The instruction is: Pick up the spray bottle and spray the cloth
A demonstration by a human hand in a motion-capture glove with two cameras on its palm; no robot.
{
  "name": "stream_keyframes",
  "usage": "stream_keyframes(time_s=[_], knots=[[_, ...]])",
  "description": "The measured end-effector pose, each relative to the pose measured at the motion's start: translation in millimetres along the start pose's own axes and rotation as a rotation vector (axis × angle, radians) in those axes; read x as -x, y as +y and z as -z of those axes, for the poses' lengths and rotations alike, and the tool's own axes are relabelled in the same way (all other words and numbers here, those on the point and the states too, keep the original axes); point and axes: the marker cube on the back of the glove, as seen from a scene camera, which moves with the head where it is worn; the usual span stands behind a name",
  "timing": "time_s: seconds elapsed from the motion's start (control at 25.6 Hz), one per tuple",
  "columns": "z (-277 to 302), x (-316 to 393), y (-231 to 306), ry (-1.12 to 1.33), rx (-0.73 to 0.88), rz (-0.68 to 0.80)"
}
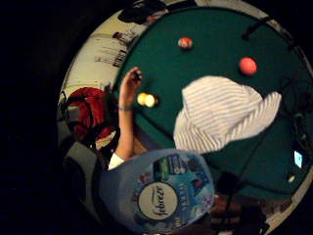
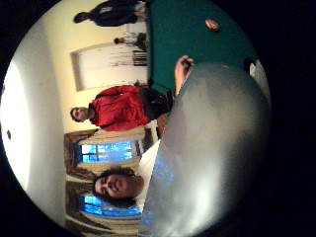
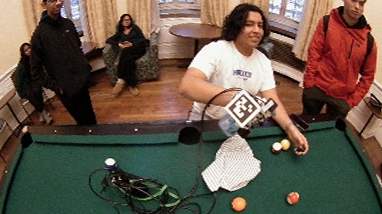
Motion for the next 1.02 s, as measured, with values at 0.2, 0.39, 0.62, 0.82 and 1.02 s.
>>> stream_keyframes(time_s=[0.2,0.39,0.62,0.82,1.02], knots=[[-19.2,3.2,-27.9,-0.130,-0.154,0.132],[-51.3,-3.6,-66.8,-0.114,-0.274,0.187],[-99.0,-23.0,-112.5,-0.158,-0.384,0.227],[-137.6,-31.6,-139.4,-0.268,-0.415,0.240],[-162.9,-35.5,-157.7,-0.313,-0.410,0.253]])
